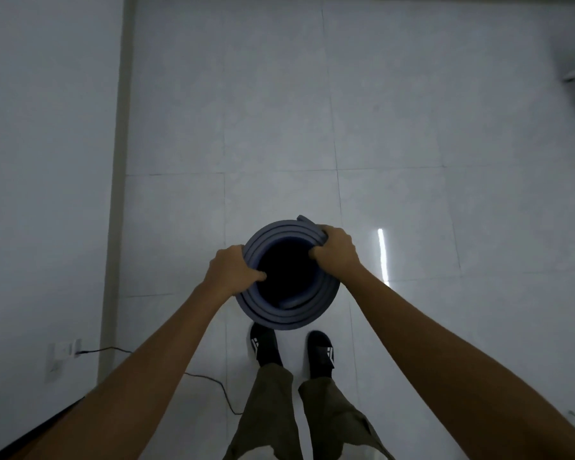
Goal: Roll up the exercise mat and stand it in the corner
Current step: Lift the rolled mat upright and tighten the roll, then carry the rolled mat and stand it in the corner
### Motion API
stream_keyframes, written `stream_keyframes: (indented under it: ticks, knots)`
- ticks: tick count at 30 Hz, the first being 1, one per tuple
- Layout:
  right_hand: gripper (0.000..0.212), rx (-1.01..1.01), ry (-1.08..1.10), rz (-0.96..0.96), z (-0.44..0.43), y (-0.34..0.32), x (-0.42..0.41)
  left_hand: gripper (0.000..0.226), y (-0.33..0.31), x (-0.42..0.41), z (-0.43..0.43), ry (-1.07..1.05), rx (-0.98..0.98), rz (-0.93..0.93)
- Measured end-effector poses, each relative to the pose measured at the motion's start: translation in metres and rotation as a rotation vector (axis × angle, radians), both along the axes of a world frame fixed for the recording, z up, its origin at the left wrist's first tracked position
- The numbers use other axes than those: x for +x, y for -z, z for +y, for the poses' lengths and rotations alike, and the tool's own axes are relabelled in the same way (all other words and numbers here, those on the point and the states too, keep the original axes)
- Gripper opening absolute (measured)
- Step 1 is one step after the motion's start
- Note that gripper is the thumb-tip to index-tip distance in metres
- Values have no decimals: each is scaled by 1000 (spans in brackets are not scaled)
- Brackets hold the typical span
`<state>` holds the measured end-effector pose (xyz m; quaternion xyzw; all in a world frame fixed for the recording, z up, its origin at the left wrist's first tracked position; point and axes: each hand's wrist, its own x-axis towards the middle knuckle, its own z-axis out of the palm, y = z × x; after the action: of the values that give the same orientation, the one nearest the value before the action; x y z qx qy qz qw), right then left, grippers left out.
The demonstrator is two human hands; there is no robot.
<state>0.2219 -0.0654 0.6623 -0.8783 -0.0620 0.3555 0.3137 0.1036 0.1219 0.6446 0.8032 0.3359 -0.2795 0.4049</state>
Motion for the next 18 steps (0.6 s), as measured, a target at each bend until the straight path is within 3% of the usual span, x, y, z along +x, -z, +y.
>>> stream_keyframes:
  ticks: [4,7,10,13,15,18]
  knots:
    - [45,8,-100,-100,27,-44,13,110,-57,14,28,37,7,-70]
    - [46,59,-233,-210,59,-97,28,123,-118,39,52,115,4,-329]
    - [39,116,-395,-396,91,-153,51,104,-173,80,77,326,28,-417]
    - [40,146,-463,-549,119,-206,86,39,-230,125,103,405,114,-531]
    - [44,166,-426,-580,135,-232,117,13,-256,157,120,376,175,-630]
    - [60,236,-315,-503,156,-258,169,20,-278,208,148,265,263,-715]
